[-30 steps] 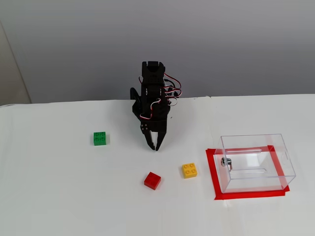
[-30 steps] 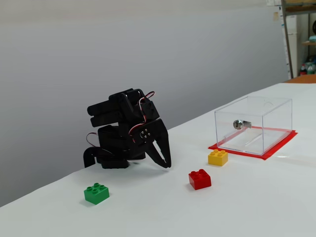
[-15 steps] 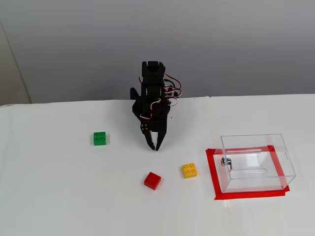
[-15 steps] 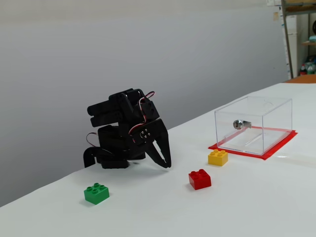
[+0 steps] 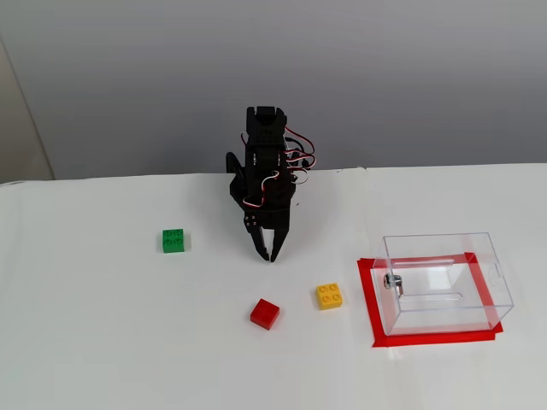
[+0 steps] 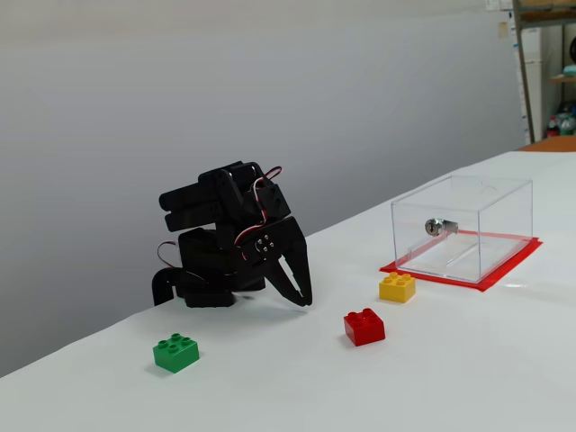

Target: Pick the green lego brick and place it into the transparent box

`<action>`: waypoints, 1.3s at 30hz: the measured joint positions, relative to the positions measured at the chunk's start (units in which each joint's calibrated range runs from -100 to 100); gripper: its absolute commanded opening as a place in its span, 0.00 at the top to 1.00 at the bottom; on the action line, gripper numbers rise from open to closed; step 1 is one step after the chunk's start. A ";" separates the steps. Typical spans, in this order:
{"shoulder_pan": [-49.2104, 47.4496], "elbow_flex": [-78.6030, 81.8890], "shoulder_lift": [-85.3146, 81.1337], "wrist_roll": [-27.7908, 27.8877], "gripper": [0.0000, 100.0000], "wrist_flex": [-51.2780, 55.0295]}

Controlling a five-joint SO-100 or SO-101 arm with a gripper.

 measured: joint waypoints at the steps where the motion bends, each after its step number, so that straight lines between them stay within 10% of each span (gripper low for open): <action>1: 0.00 0.00 0.00 0.00 0.99 0.00; 22: 2.56 -5.03 0.00 0.00 0.99 0.26; 39: 26.92 -12.80 0.00 -0.05 0.99 0.34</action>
